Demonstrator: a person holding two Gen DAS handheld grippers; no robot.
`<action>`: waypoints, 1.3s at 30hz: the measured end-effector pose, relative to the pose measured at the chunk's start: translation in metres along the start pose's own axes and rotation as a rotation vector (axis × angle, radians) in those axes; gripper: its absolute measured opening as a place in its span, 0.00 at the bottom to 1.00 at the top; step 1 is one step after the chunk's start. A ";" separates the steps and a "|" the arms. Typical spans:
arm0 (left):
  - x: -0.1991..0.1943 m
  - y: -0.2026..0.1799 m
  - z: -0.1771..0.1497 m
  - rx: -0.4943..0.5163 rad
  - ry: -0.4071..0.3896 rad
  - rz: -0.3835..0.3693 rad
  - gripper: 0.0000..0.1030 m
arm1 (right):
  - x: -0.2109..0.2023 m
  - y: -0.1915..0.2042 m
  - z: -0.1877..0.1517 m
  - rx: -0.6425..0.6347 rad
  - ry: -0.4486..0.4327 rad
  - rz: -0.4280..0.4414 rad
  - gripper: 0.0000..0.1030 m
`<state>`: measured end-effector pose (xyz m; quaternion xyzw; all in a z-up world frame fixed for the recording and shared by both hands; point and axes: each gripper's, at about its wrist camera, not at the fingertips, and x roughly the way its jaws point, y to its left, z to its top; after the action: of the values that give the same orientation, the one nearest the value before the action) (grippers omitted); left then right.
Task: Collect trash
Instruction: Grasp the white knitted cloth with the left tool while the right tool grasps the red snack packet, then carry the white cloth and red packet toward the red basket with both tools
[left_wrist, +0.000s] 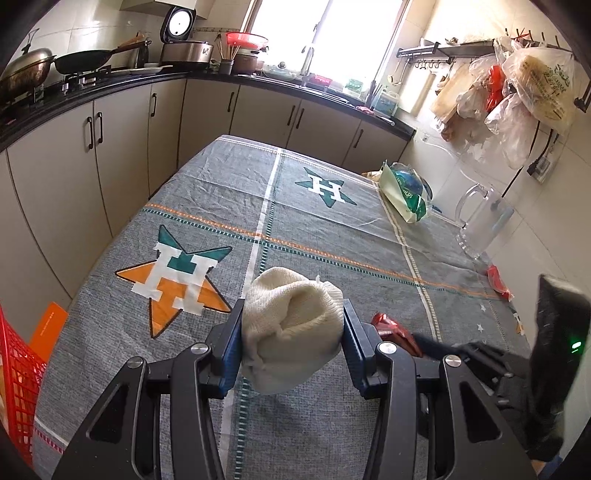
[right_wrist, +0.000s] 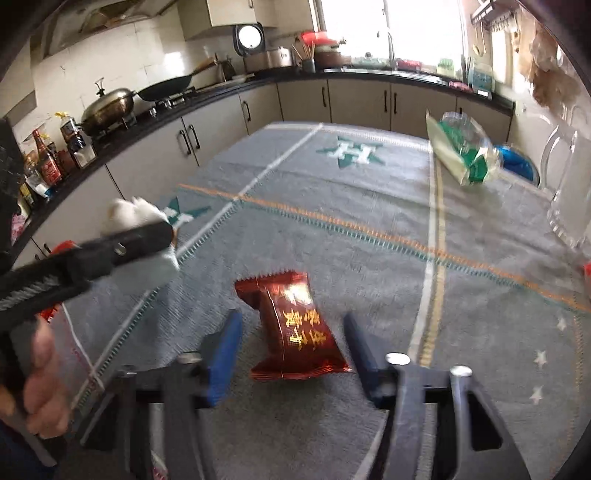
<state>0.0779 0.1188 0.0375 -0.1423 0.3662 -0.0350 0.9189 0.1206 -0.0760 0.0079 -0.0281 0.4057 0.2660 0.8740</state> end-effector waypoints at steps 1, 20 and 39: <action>0.000 -0.001 0.000 0.002 0.002 0.001 0.45 | 0.002 0.001 -0.002 -0.006 0.003 -0.005 0.43; 0.005 -0.011 -0.003 0.069 -0.037 0.088 0.45 | -0.029 0.013 -0.008 -0.057 -0.112 -0.141 0.38; -0.057 -0.018 -0.016 0.105 -0.148 0.113 0.45 | -0.057 0.017 -0.004 -0.013 -0.176 -0.135 0.38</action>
<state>0.0257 0.1070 0.0695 -0.0752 0.3024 0.0084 0.9502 0.0799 -0.0875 0.0494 -0.0376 0.3229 0.2106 0.9219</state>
